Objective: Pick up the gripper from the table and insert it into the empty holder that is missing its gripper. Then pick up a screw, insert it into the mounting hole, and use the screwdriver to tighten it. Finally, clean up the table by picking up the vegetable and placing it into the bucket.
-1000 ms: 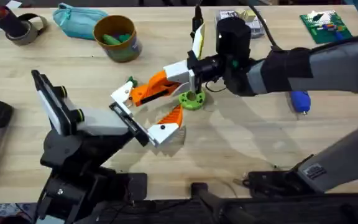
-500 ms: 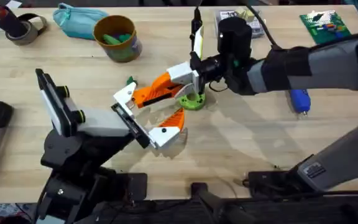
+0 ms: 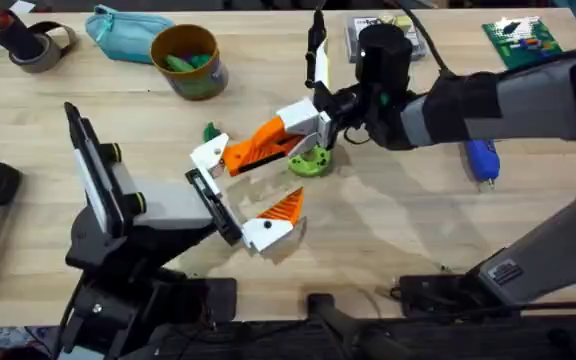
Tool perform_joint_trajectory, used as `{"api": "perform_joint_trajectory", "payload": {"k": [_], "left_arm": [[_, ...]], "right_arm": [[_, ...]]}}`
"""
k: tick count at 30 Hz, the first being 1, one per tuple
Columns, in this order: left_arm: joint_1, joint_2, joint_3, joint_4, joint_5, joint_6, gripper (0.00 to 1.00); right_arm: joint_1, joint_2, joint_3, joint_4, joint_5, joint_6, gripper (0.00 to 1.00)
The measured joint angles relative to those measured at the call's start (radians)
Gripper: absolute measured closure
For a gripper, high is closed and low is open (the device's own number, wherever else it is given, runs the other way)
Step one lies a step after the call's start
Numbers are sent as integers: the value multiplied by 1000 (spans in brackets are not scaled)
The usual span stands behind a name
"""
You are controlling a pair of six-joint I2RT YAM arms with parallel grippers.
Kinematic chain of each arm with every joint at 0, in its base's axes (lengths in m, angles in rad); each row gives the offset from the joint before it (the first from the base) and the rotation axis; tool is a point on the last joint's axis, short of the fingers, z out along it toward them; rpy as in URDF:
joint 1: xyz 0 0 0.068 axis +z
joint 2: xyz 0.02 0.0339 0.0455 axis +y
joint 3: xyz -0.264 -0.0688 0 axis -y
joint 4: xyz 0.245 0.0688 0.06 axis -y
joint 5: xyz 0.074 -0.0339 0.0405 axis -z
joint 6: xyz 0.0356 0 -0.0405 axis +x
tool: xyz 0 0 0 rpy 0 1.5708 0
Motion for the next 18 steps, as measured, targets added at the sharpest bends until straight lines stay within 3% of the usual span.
{"api": "perform_joint_trajectory", "payload": {"k": [18], "left_arm": [[7,0,0,-6,38,23,13]], "right_arm": [[-1,0,1,-41,-3,-70,980]]}}
